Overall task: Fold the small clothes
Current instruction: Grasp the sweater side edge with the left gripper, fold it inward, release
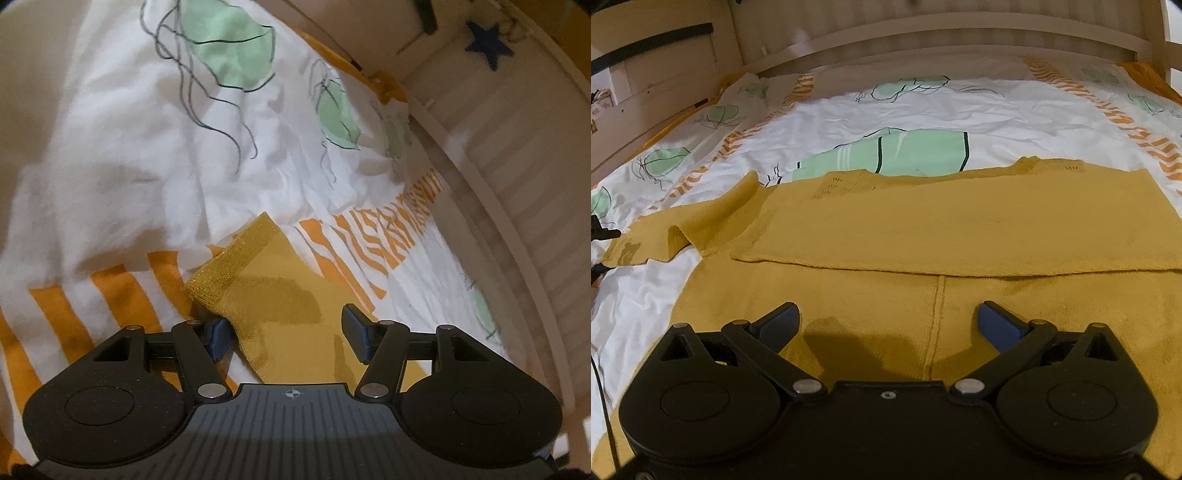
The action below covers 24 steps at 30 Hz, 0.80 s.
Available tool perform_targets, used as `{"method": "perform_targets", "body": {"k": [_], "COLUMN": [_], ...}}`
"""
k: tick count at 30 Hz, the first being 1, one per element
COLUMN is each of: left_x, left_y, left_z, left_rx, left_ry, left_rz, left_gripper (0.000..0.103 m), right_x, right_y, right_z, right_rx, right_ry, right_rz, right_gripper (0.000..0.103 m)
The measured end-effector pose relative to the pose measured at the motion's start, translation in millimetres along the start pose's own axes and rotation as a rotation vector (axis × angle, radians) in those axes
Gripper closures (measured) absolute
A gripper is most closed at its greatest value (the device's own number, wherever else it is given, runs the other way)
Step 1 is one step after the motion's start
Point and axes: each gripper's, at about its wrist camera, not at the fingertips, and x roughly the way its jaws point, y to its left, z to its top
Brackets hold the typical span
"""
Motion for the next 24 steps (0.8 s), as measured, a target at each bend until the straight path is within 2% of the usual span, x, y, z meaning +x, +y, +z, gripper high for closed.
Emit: {"method": "perform_targets", "body": {"k": [2,3,4,6,10,15,24], "left_x": [-0.8,-1.3,-1.1,-3.3,-14.9,-39.2,-68.4], "left_y": [-1.4,-2.8,-3.4,-5.3,-20.4,-59.2,-143.0], "left_z": [1.8,2.5,3.0,3.1,6.7,11.0,-5.8], "left_rx": [-0.006,0.001,0.005,0.005,0.042,0.099,0.193], "left_ry": [0.010,0.020,0.026,0.025,-0.023,-0.079,-0.104], "left_rz": [0.018,0.025,0.024,0.031,0.009,-0.055,-0.190], "left_gripper": [0.050,0.063,0.083,0.100,0.100,0.100,0.100], "right_x": [0.2,0.5,0.4,0.7,0.4,-3.6,-24.7], "right_y": [0.1,0.1,0.2,0.2,-1.3,-7.9,-29.8], "right_z": [0.2,0.4,0.8,1.9,4.8,9.5,21.1], "right_rx": [0.005,0.007,0.009,0.011,0.030,0.063,0.100], "right_ry": [0.000,0.001,0.002,0.005,0.009,0.020,0.002], "right_rz": [0.002,0.004,0.005,0.006,0.014,0.039,0.062], "right_gripper": [0.000,0.000,0.000,0.000,0.000,0.000,0.000]}}
